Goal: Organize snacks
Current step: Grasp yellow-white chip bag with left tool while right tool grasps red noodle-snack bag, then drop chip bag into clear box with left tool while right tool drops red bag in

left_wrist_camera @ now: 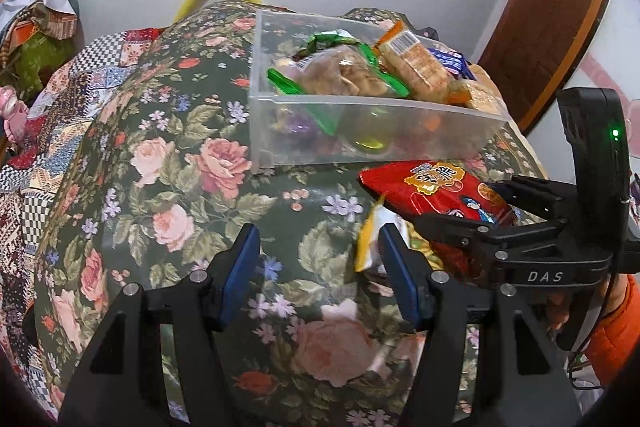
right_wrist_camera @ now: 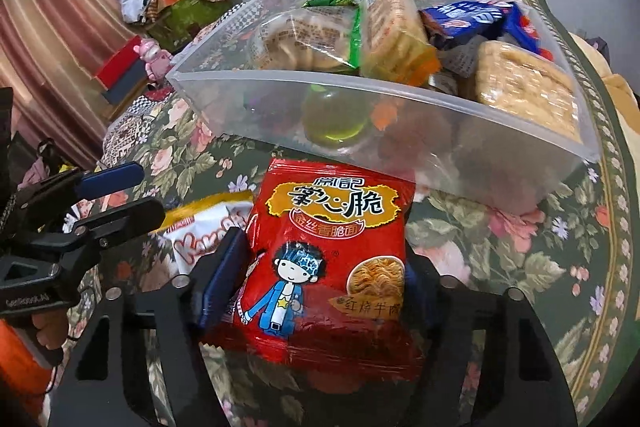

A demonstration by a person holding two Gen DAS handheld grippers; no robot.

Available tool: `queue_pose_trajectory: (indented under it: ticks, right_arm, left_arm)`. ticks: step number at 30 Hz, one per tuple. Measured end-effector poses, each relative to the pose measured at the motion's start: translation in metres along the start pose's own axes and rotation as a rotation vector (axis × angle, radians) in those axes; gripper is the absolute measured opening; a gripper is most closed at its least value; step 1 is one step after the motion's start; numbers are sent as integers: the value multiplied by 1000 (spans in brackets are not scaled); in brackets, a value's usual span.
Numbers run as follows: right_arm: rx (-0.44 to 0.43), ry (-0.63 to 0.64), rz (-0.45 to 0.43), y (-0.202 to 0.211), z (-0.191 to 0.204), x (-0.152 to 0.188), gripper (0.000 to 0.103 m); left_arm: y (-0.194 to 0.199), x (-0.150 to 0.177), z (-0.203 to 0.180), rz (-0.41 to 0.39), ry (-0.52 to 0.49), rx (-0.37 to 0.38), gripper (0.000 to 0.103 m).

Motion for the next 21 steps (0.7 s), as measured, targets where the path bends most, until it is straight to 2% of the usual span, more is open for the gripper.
queue_pose_trajectory:
  ticks: [5, 6, 13, 21]
  right_arm:
    - [33, 21, -21, 14, -10, 9, 62]
    - [43, 26, -23, 17, -12, 12, 58]
    - [63, 10, -39, 33, -32, 24, 58]
    - [63, -35, -56, 42, -44, 29, 58]
  left_arm:
    - [-5, 2, -19, 24, -15, 43, 63]
    - [-8, 3, -24, 33, -20, 50, 64]
    - [-28, 4, -49, 88, -17, 108, 67]
    - [-50, -7, -60, 77, -7, 88, 67]
Point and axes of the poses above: each gripper's, at about its wrist camera, not at the fingertips, and y roughly against the way its jaws point, z to its left, x to its underside, the point moved 9 cm from there along -y, roughly the way its jaws point, and after that the axes turned 13 degrees about -y, right-handed, at the moved point
